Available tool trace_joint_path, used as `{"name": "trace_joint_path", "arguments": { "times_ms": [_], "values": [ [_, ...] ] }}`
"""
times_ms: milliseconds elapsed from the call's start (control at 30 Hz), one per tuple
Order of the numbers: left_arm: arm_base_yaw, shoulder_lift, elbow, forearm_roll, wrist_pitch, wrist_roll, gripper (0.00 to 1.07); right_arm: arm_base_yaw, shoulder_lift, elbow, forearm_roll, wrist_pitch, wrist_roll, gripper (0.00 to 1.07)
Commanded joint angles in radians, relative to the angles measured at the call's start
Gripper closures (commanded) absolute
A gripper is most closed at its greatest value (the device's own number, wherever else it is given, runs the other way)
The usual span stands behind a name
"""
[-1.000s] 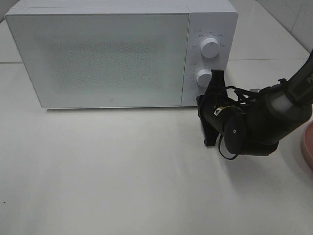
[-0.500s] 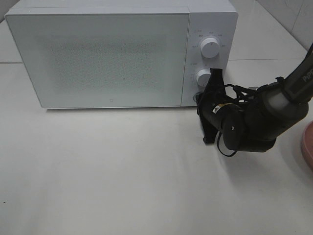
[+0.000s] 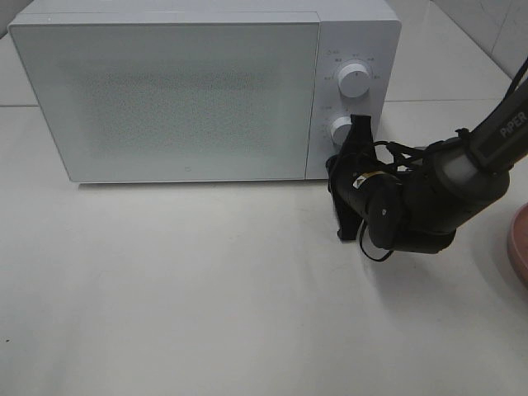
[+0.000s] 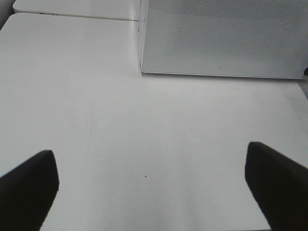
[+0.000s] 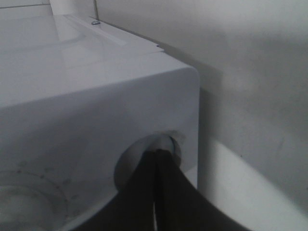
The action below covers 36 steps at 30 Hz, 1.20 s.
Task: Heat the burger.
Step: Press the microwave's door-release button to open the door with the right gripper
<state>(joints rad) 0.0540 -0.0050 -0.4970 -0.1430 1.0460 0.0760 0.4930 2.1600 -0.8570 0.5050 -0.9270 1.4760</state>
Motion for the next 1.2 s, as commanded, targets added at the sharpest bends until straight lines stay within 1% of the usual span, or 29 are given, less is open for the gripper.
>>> {"name": "trace_joint_path", "arguments": {
  "times_ms": [33, 67, 200, 300, 333, 433, 767, 900, 1067, 1200],
  "values": [
    [0.002, -0.02, 0.003, -0.002, -0.01, 0.0, 0.09, -0.015, -0.007, -0.071, 0.017, -0.156, -0.04, 1.07],
    [0.002, -0.02, 0.003, -0.002, -0.01, 0.0, 0.09, -0.019, -0.007, -0.086, 0.032, -0.172, -0.049, 1.07],
    [0.002, -0.02, 0.003, -0.002, -0.01, 0.0, 0.09, -0.039, -0.007, -0.118, 0.023, -0.17, -0.063, 1.07],
    [0.002, -0.02, 0.003, -0.002, -0.01, 0.0, 0.09, -0.057, -0.007, -0.148, 0.006, -0.15, -0.083, 1.07],
    [0.002, -0.02, 0.003, -0.002, -0.01, 0.0, 0.09, -0.072, -0.007, -0.162, -0.007, -0.112, -0.087, 1.07],
    [0.002, -0.02, 0.003, -0.002, -0.01, 0.0, 0.09, -0.073, -0.007, -0.17, -0.003, -0.064, -0.087, 1.07],
    [0.002, -0.02, 0.003, -0.002, -0.01, 0.0, 0.09, -0.073, -0.007, -0.17, -0.009, -0.054, -0.087, 1.07],
    [0.002, -0.02, 0.003, -0.002, -0.01, 0.0, 0.09, -0.073, -0.028, -0.155, -0.018, -0.035, -0.087, 1.07],
    [0.002, -0.02, 0.003, -0.002, -0.01, 0.0, 0.09, -0.07, -0.057, -0.11, -0.032, -0.02, -0.085, 1.07],
    [0.002, -0.02, 0.003, -0.002, -0.01, 0.0, 0.09, -0.063, -0.072, -0.05, -0.031, 0.001, -0.06, 1.07]
  ]
}}
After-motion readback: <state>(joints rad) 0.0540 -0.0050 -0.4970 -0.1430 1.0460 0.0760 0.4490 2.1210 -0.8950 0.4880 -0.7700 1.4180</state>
